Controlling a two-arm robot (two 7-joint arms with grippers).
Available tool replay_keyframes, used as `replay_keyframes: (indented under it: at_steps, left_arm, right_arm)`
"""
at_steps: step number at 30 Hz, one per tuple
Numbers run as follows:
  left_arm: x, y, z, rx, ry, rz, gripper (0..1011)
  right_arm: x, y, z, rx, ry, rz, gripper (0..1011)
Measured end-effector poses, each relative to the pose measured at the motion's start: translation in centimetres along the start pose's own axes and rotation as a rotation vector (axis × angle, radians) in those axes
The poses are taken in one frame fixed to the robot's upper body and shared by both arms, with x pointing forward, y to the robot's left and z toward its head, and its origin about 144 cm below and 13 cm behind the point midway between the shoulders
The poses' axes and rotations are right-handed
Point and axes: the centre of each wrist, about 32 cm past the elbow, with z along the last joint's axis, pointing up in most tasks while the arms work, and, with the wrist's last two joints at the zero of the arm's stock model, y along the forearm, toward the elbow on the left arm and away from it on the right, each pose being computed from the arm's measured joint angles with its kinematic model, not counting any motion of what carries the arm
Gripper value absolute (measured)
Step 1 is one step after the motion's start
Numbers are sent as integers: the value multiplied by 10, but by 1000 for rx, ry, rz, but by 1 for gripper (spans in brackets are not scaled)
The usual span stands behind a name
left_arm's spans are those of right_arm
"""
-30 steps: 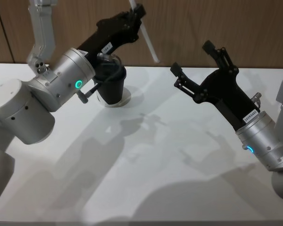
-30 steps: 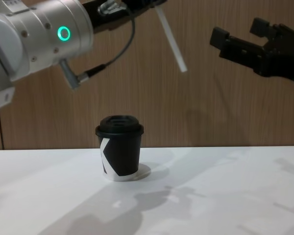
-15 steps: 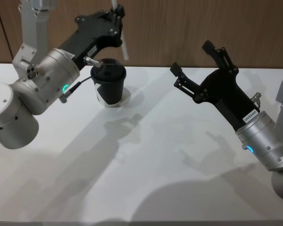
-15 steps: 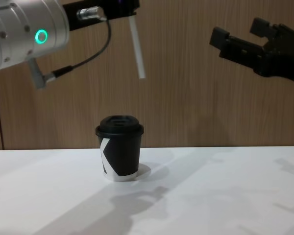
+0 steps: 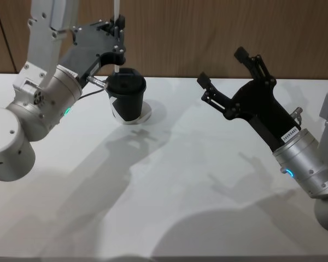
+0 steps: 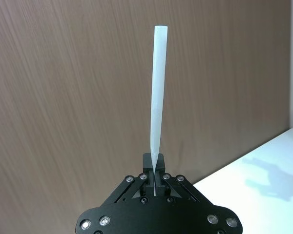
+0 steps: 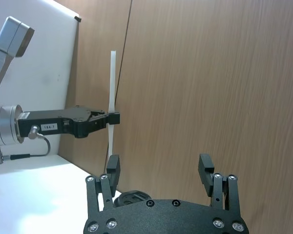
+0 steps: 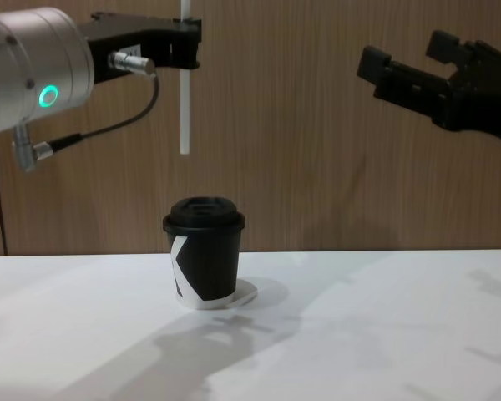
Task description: Pick up the straw with one hand, pass it to the other hand, and insert it into the cup.
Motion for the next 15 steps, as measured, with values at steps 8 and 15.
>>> replay_keyframes:
  at_steps: [8,15]
  left_arm:
    - [0,-5,-6,-2,-69,19,13]
    - [-2,-15,-11,-8,-104,18,13]
  right_arm:
    - [0,0,0,0,0,0,1001]
    - [0,0,0,0,0,0,1001]
